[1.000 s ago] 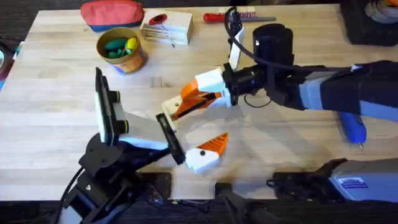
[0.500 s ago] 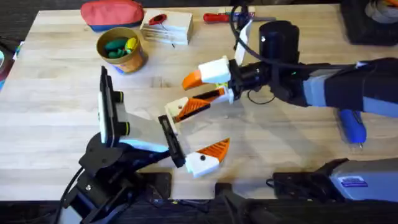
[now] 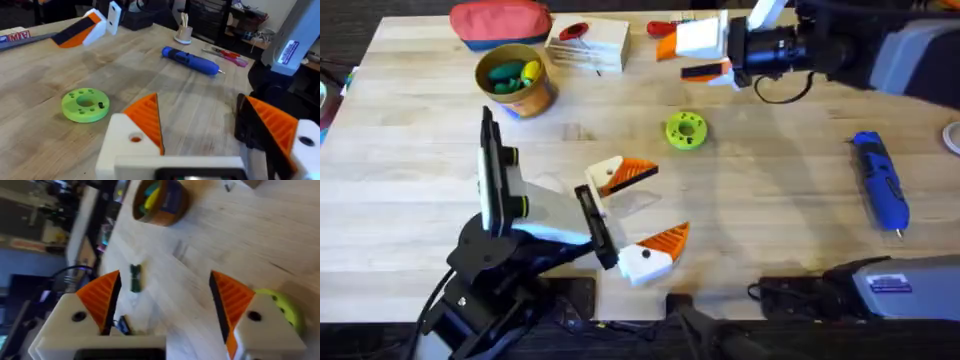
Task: Pick up the gripper from the table and insert it into the empty holder that is missing its gripper. Then pick up a screw, insert it into the mounting hole, and use the screwdriver to tighten it. Finally, clean up the table by picking up the vegetable and placing it into the bucket.
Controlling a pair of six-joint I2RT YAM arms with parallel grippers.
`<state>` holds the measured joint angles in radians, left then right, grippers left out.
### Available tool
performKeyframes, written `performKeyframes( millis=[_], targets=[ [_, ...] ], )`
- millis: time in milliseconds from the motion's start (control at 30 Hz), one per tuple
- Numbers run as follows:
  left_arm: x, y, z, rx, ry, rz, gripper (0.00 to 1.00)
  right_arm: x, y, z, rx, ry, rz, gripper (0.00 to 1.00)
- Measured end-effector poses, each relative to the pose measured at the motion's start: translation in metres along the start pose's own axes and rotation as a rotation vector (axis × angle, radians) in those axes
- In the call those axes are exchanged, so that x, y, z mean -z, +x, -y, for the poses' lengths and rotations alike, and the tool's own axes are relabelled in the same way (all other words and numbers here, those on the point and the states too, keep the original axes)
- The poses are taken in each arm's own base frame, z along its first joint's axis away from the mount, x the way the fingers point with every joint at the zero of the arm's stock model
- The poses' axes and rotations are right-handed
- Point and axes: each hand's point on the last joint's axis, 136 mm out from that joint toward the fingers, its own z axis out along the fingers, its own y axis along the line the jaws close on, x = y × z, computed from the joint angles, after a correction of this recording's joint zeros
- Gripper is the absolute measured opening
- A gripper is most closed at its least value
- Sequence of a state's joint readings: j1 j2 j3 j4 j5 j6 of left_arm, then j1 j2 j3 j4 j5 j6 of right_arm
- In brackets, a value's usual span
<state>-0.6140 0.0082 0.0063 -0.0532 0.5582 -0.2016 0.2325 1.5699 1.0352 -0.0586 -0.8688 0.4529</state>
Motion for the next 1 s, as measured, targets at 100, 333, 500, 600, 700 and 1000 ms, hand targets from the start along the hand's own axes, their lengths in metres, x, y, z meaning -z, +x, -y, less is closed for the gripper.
performKeyframes(
  millis=[100,333,500,600,700,1000],
  targets=[
    [0.000,0.000,0.000,0.000,0.000,0.000,0.986,0.010,0.010,0.017,0.050,0.167,-0.052,0.992],
    [0.000,0.000,0.000,0.000,0.000,0.000,0.985,0.047,0.042,0.036,0.266,0.581,-0.196,0.994],
    [0.000,0.000,0.000,-0.001,0.000,0.000,0.985,0.048,0.051,0.050,0.374,0.736,-0.261,0.993],
    [0.000,0.000,0.000,-0.003,0.000,0.000,0.986,0.047,0.057,0.055,0.399,0.774,-0.299,0.992],
    [0.000,0.000,0.000,-0.003,0.000,0.000,0.986,0.040,0.067,0.055,0.421,0.787,-0.343,0.994],
    [0.000,0.000,0.000,-0.003,0.000,0.000,0.986,0.006,0.097,0.072,0.456,0.788,-0.486,0.725]
  ],
)
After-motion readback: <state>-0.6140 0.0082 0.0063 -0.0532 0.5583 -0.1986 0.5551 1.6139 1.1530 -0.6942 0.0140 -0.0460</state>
